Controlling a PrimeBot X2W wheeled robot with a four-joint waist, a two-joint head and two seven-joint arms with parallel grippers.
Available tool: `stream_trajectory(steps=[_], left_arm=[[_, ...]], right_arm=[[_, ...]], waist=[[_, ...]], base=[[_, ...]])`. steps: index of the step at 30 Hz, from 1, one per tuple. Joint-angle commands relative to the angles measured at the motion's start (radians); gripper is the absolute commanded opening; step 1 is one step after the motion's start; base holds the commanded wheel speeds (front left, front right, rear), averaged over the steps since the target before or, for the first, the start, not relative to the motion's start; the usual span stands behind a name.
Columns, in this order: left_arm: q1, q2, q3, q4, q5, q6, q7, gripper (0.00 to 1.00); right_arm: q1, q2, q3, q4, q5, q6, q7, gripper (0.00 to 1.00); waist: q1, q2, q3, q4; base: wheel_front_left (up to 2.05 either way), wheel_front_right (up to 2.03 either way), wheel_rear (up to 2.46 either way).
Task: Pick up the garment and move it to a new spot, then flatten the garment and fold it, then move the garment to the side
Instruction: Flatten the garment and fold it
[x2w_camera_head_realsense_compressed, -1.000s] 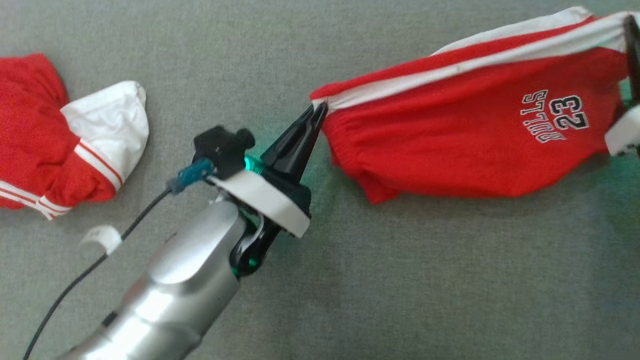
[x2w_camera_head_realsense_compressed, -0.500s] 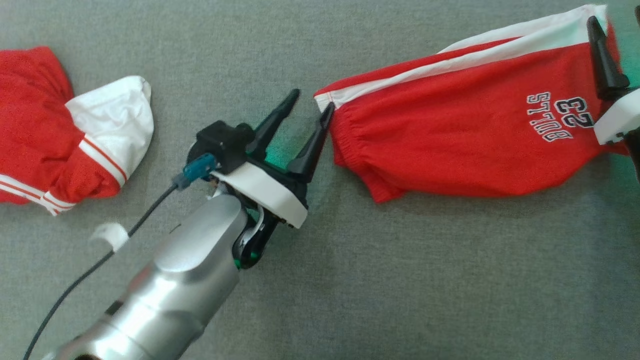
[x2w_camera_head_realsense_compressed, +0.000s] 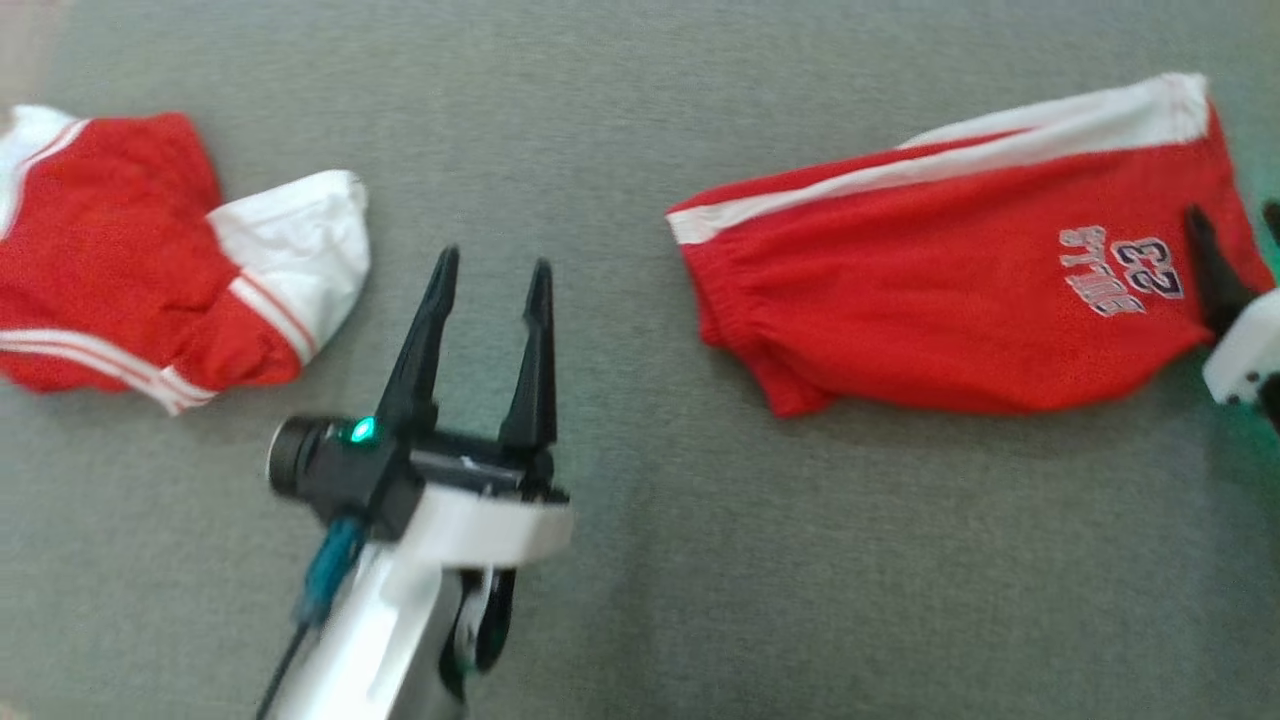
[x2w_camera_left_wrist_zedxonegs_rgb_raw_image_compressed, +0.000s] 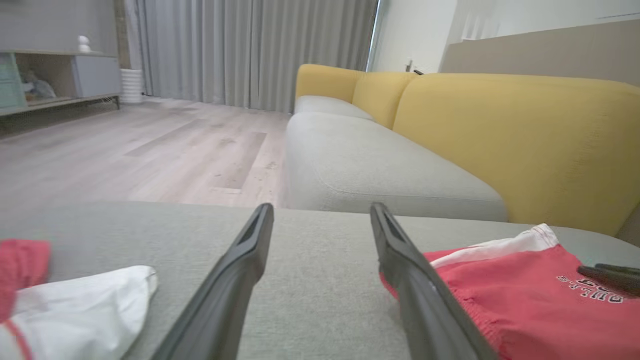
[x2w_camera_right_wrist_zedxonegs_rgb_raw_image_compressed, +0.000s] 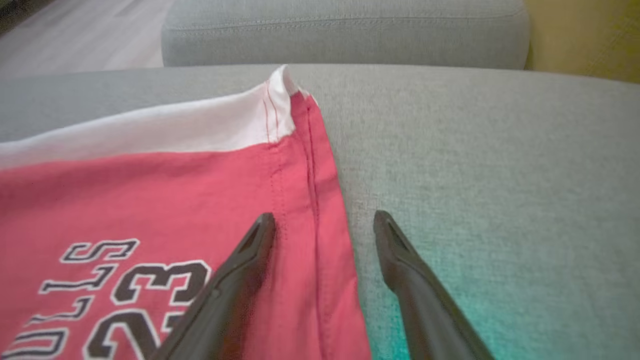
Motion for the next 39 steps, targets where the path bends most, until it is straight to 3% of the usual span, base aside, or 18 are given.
stream_trajectory(steps=[1,4,5,6,11,25,34,39], left_arm=[[-0.005,0.003,0.044,-0.04,0.013,0.006,-0.005,1.0],[0.06,-0.015,0.074,-0.072,0.052,-0.009,-0.005,1.0],[0.075,-0.021,0.083,-0.077,0.06,-0.015,-0.005,1.0],[0.087,-0.025,0.091,-0.079,0.067,-0.02,-0.005,1.0],[0.115,-0.041,0.128,-0.087,0.093,-0.042,-0.005,1.0],[0.126,-0.051,0.207,-0.115,0.133,-0.092,-0.005,1.0],[0.139,-0.052,0.214,-0.078,0.153,-0.116,-0.005,1.0],[0.158,-0.052,0.206,-0.056,0.156,-0.122,-0.005,1.0]], right_arm=[[0.02,-0.028,0.004,-0.012,0.01,0.007,0.005,1.0],[0.033,-0.014,0.008,0.041,0.052,0.007,0.063,0.97],[0.038,-0.007,0.013,0.049,0.074,0.007,0.086,0.56],[0.041,0.0,0.018,0.052,0.098,0.007,0.108,0.0],[0.038,-0.01,0.018,0.024,0.172,0.007,0.074,0.0],[0.015,-0.114,-0.021,-0.008,0.164,0.007,-0.018,0.0],[0.033,-0.087,-0.054,-0.124,0.151,0.007,-0.049,0.0],[0.051,-0.057,-0.047,-0.269,0.149,0.007,-0.024,0.0]], waist=[[0.0002,0.0,-0.013,0.022],[0.0002,0.0,-0.027,0.043],[0.0002,0.0,-0.033,0.047],[0.0002,0.0,-0.037,0.049],[0.0002,0.0,-0.049,0.024],[0.0002,0.0,-0.033,-0.176],[0.0002,0.0,-0.072,-0.221],[0.0002,0.0,-0.11,-0.224]], base=[[0.0,0.0,0.0],[0.0,0.0,0.0],[0.0,0.0,0.0],[0.0,0.0,0.0],[0.0,0.0,0.0],[0.0,0.0,0.0],[0.0,0.0,0.0],[0.0,0.0,0.0]])
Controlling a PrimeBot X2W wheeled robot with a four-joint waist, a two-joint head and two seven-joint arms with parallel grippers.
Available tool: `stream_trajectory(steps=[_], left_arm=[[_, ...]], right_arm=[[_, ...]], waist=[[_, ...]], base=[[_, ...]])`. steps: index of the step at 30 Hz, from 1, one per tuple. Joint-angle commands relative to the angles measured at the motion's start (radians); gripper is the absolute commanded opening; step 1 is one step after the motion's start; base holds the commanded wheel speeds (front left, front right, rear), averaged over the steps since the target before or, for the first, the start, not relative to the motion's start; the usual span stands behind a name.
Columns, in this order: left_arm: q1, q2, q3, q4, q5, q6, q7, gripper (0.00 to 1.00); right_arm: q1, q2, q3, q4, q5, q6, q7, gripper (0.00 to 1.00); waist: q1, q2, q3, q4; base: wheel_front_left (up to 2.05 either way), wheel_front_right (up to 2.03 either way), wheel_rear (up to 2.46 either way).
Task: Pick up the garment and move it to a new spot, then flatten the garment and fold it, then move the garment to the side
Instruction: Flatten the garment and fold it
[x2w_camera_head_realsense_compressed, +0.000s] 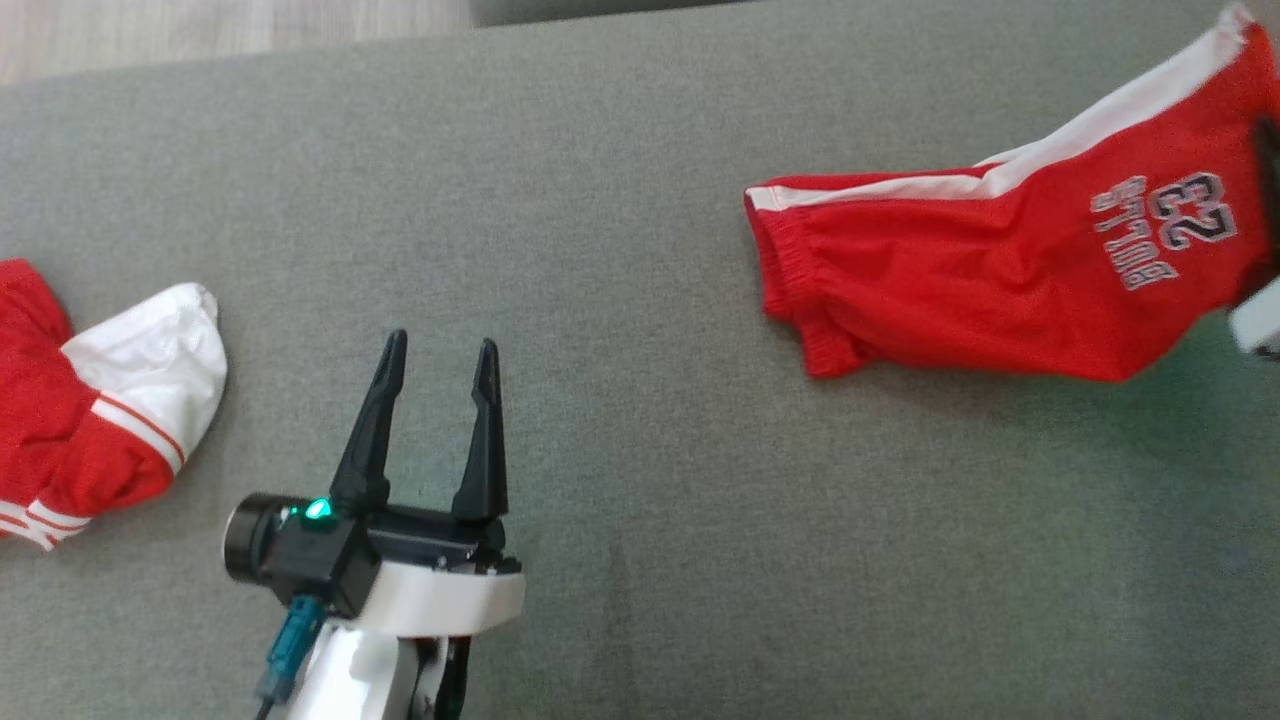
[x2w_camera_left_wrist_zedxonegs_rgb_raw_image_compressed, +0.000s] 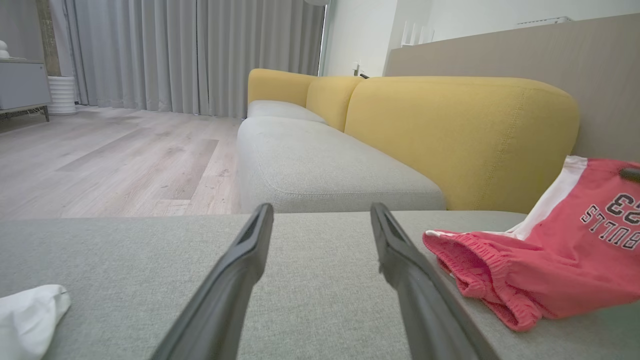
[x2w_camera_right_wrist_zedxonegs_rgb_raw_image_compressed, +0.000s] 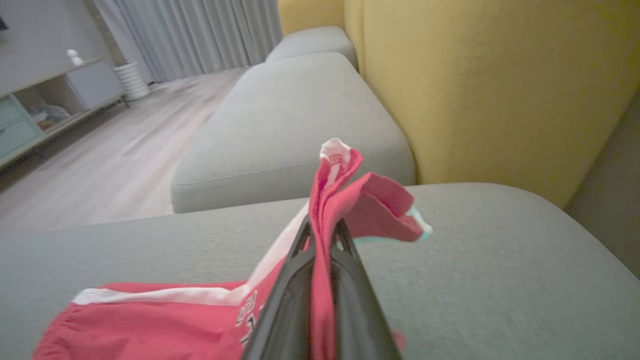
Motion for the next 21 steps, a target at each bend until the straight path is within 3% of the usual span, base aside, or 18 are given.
stream_trajectory(steps=[1,10,16,17,18,19,21], left_arm=[[-0.006,-0.001,0.026,-0.027,0.01,-0.004,-0.005,1.0],[0.023,-0.001,0.019,-0.006,0.005,-0.008,-0.005,1.0],[0.029,-0.001,0.002,0.001,-0.01,-0.003,-0.005,1.0],[0.029,-0.001,-0.001,0.001,-0.014,-0.001,-0.005,1.0],[0.028,-0.001,-0.005,0.001,-0.017,0.0,-0.005,1.0],[0.027,-0.001,-0.01,0.002,-0.02,0.001,-0.005,1.0],[0.028,-0.001,-0.018,0.004,-0.026,0.004,-0.005,1.0]], right_arm=[[0.011,-0.017,0.009,-0.053,0.001,0.007,0.005,0.0],[0.086,0.089,0.069,-0.345,0.0,0.007,0.107,0.0],[0.097,0.205,0.178,-0.337,-0.075,0.007,0.17,0.0],[0.098,0.23,0.203,-0.316,-0.083,0.007,0.174,0.18],[0.101,0.256,0.222,-0.289,-0.086,0.007,0.174,0.5],[0.102,0.279,0.242,-0.261,-0.092,0.007,0.169,1.0],[0.101,0.311,0.268,-0.215,-0.105,0.007,0.143,1.0]], waist=[[0.0,0.0,-0.012,0.002],[0.0,0.0,-0.06,0.038],[0.0,0.0,-0.077,0.07],[0.0,0.0,-0.079,0.076],[0.0,0.0,-0.082,0.084],[0.0,0.0,-0.084,0.09],[0.0,0.0,-0.089,0.102]], base=[[0.0,0.0,0.0],[0.0,0.0,0.0],[0.0,0.0,0.0],[0.0,0.0,0.0],[0.0,0.0,0.0],[0.0,0.0,0.0],[0.0,0.0,0.0]])
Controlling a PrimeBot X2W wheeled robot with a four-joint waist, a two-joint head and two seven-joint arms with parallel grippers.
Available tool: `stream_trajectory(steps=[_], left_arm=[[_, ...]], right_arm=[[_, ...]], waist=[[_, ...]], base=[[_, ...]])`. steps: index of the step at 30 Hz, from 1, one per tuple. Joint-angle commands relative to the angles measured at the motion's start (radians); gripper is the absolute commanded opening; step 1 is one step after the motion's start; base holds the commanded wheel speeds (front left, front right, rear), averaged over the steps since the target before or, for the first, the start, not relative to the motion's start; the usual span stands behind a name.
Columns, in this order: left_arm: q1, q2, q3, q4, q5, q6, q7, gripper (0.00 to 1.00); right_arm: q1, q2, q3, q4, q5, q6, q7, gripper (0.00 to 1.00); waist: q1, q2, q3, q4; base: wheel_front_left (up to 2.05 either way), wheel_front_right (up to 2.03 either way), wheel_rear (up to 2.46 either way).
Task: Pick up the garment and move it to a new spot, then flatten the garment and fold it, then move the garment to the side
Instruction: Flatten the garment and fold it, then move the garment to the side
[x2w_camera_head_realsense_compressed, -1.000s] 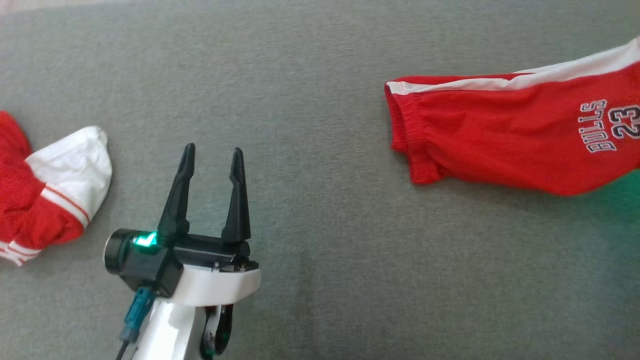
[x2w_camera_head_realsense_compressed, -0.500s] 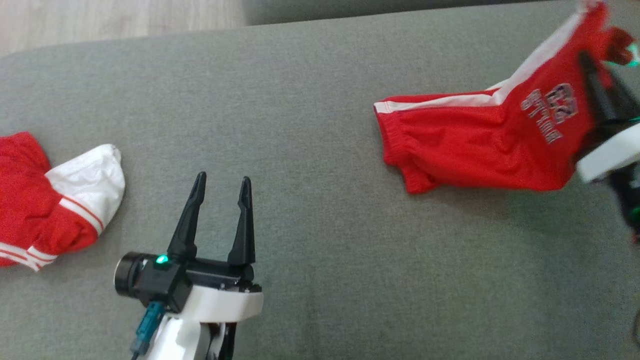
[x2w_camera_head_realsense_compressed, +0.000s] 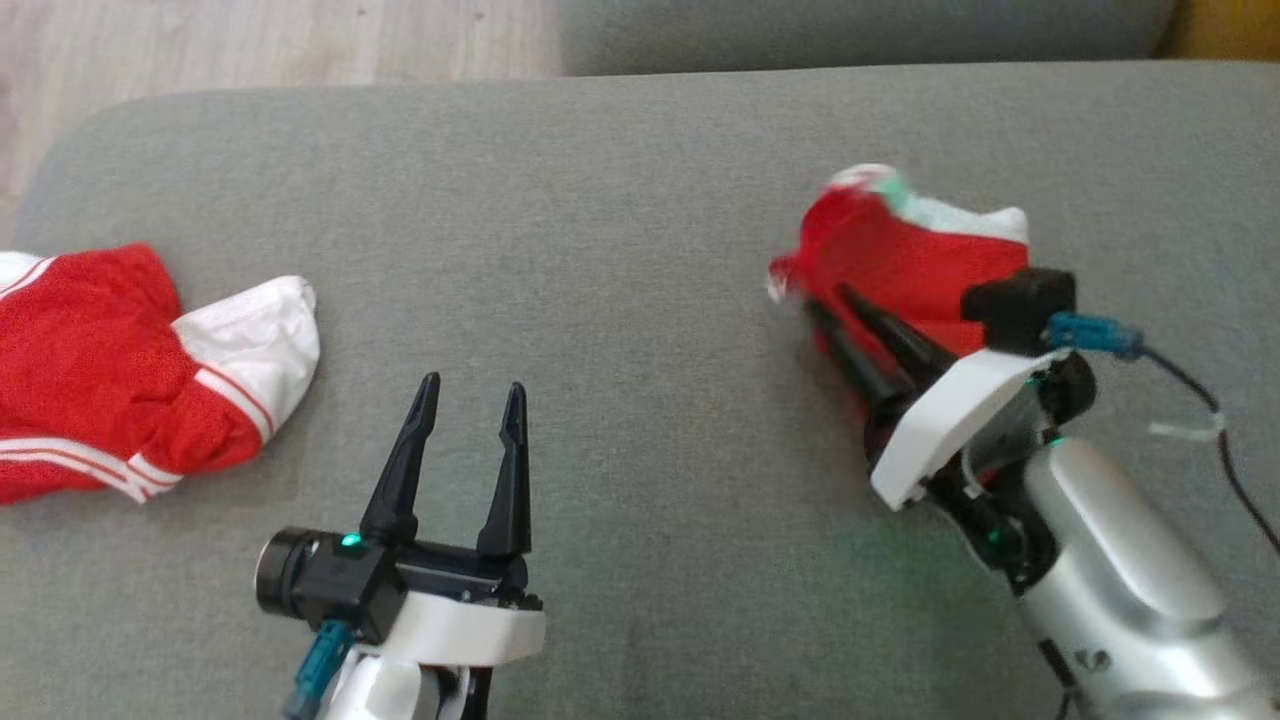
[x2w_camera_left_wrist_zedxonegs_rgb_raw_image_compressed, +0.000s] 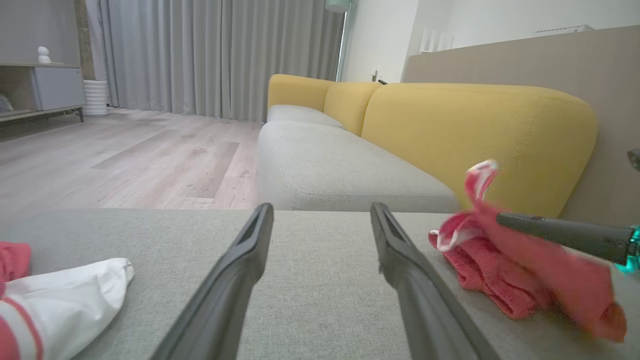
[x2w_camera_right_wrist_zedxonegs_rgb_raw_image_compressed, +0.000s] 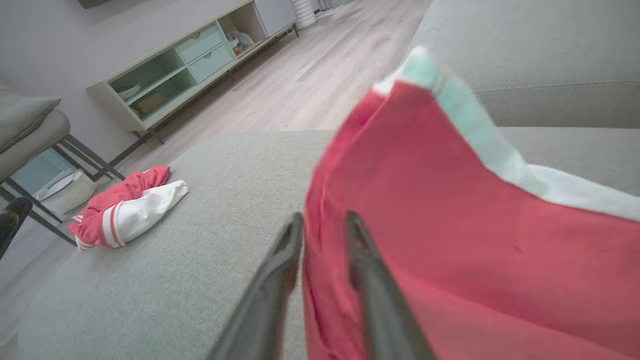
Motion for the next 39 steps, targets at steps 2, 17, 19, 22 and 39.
stream_trajectory(steps=[2,17,19,22,39], left_arm=[[-0.014,-0.001,0.017,-0.029,-0.011,0.01,-0.005,1.0],[0.071,-0.001,0.051,-0.064,-0.005,0.065,-0.005,1.0],[0.107,-0.001,0.074,-0.067,0.002,0.076,-0.005,1.0],[0.158,-0.001,0.102,-0.07,0.015,0.079,-0.005,1.0],[0.259,-0.001,0.177,-0.051,0.036,0.087,-0.005,1.0]], right_arm=[[-0.007,0.023,0.023,0.007,-0.018,0.007,-0.054,1.0],[0.224,-0.057,-0.217,-0.036,-0.208,0.007,-0.396,1.0],[0.274,-0.043,-0.215,-0.038,-0.247,0.007,-0.43,1.0],[0.34,-0.007,-0.212,-0.044,-0.307,0.007,-0.454,1.0],[0.483,0.151,-0.277,-0.107,-0.417,0.007,-0.459,1.0]], waist=[[0.0,-0.0001,-0.011,0.017],[0.0,-0.0001,-0.125,0.042],[0.0,-0.0001,-0.16,0.026],[0.0,-0.0001,-0.192,0.003],[0.0,-0.0001,-0.251,-0.044]], base=[[0.0,0.0,0.0],[0.0,0.0,0.0],[0.0,0.0,0.0],[0.0,0.0,0.0],[0.0,0.0,0.0]])
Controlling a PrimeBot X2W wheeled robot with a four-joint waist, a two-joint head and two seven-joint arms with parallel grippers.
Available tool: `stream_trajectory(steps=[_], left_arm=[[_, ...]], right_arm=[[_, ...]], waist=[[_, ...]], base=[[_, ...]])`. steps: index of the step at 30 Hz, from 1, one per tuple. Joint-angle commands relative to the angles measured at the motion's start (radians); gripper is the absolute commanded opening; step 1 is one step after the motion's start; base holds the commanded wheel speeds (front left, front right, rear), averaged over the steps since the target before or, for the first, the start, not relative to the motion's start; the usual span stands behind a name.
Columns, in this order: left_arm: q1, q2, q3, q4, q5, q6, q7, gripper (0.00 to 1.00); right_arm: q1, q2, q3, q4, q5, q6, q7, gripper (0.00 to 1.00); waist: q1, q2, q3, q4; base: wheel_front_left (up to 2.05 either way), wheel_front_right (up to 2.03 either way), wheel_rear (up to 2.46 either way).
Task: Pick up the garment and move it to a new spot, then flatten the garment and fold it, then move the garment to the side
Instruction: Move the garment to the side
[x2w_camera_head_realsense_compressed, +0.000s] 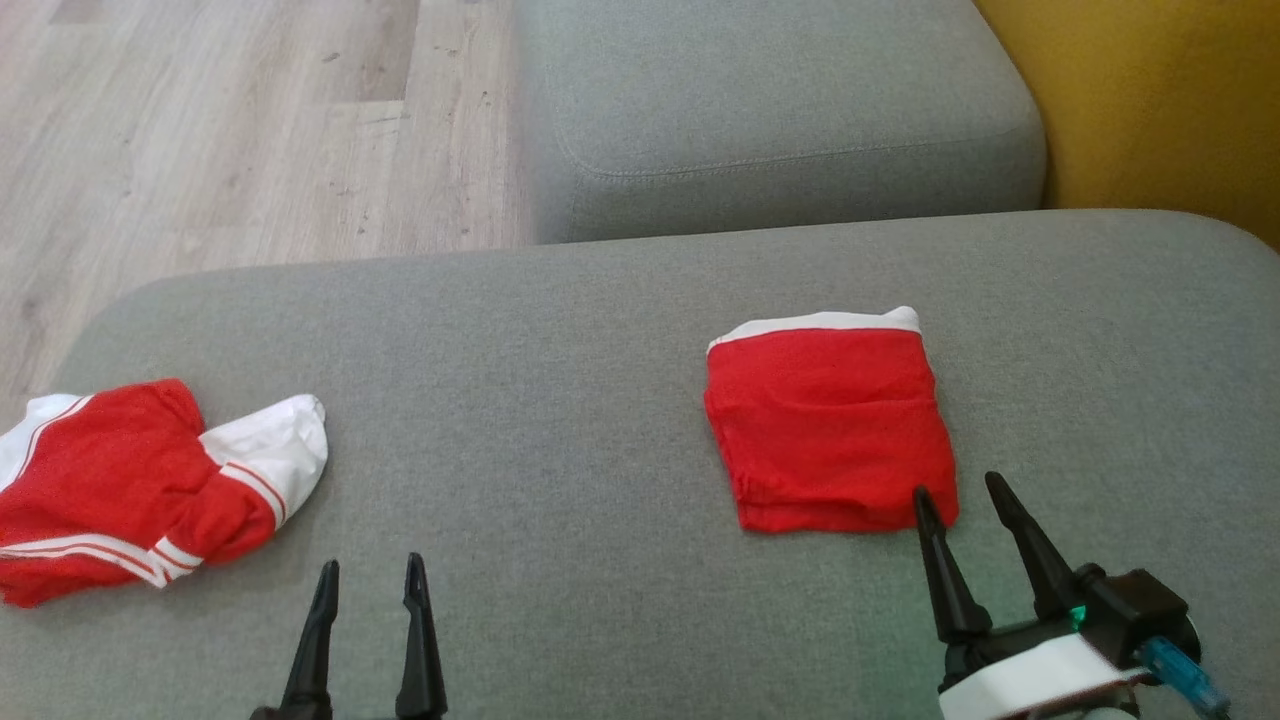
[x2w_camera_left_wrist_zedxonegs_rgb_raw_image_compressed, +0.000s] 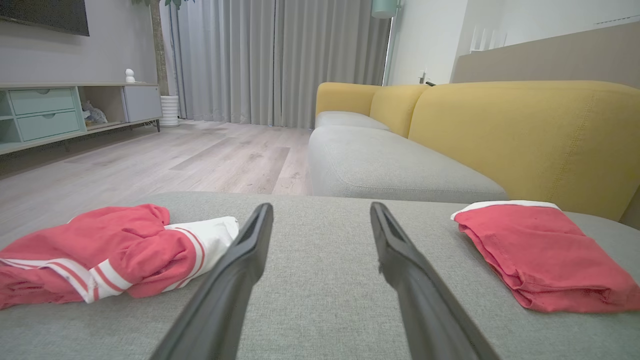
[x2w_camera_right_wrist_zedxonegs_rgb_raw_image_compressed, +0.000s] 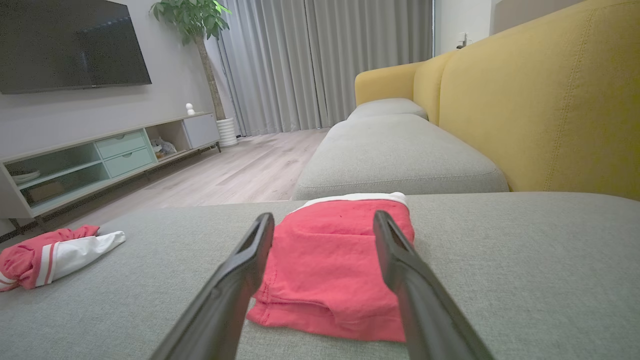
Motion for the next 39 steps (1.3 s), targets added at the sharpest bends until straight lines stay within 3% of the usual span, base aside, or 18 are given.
stream_trajectory(steps=[1,27,39], left_arm=[[-0.04,-0.004,0.038,-0.027,0.001,0.004,-0.005,1.0],[-0.031,-0.004,0.039,-0.043,0.017,-0.015,-0.005,1.0],[-0.063,-0.004,0.023,-0.075,0.041,-0.015,-0.005,1.0]], right_arm=[[-0.031,-0.004,0.015,-0.03,-0.007,0.007,-0.011,1.0],[-0.035,0.019,-0.003,-0.008,-0.003,0.007,-0.011,1.0],[-0.142,-0.005,-0.02,0.065,0.013,0.007,-0.011,1.0]], waist=[[0.0,-0.0001,-0.001,0.001],[0.0,-0.0001,0.003,0.007],[0.0,-0.0001,0.098,0.021]], base=[[0.0,0.0,0.0],[0.0,0.0,0.0],[0.0,0.0,0.0]])
